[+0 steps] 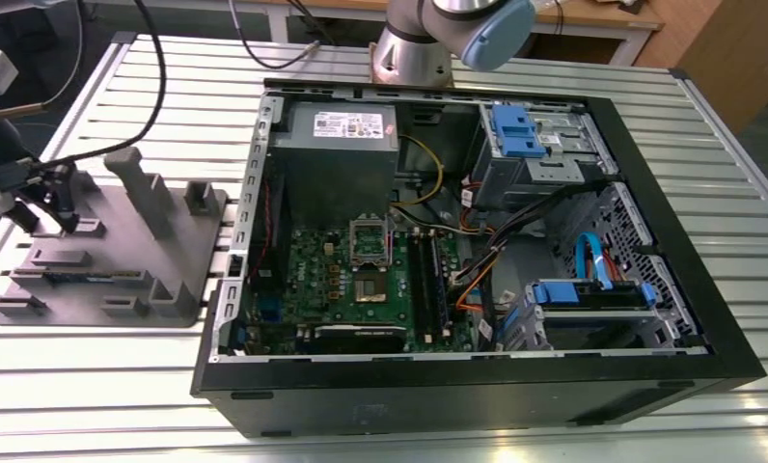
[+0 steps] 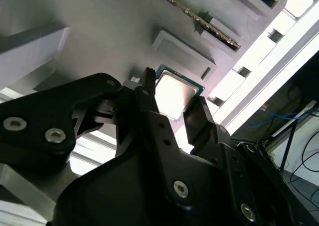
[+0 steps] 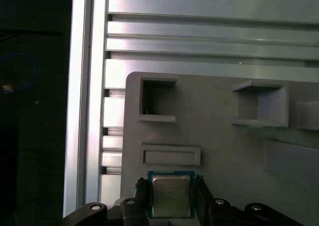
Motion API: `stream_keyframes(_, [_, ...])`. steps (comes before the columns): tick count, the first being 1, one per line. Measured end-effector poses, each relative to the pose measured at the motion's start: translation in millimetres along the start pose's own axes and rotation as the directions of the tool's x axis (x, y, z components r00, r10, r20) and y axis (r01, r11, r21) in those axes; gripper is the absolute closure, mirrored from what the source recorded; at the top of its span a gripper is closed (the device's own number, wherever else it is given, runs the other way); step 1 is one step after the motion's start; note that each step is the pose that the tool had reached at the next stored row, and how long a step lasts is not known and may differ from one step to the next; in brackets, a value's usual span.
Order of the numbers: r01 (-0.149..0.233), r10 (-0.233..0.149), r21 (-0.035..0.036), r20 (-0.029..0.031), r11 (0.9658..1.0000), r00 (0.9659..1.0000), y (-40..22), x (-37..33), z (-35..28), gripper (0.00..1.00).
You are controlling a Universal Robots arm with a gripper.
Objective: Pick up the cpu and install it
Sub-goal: 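Pick up the cpu and move it towards the insertion slot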
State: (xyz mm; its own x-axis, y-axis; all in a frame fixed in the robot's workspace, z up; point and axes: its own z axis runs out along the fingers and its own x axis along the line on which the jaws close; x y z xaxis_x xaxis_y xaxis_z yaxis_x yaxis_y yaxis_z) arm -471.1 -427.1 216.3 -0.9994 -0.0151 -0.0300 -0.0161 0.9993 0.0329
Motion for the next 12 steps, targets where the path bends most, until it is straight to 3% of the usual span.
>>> stream_keyframes(4, [0.000, 0.000, -0.0001, 0.0000, 1.0000, 1.0000, 0.3, -0.3, -9.5, 0.53])
stream_keyframes(12, [0.000, 0.000, 0.0000, 0.0000, 1.0000, 1.0000, 0.4, -0.3, -10.2, 0.53])
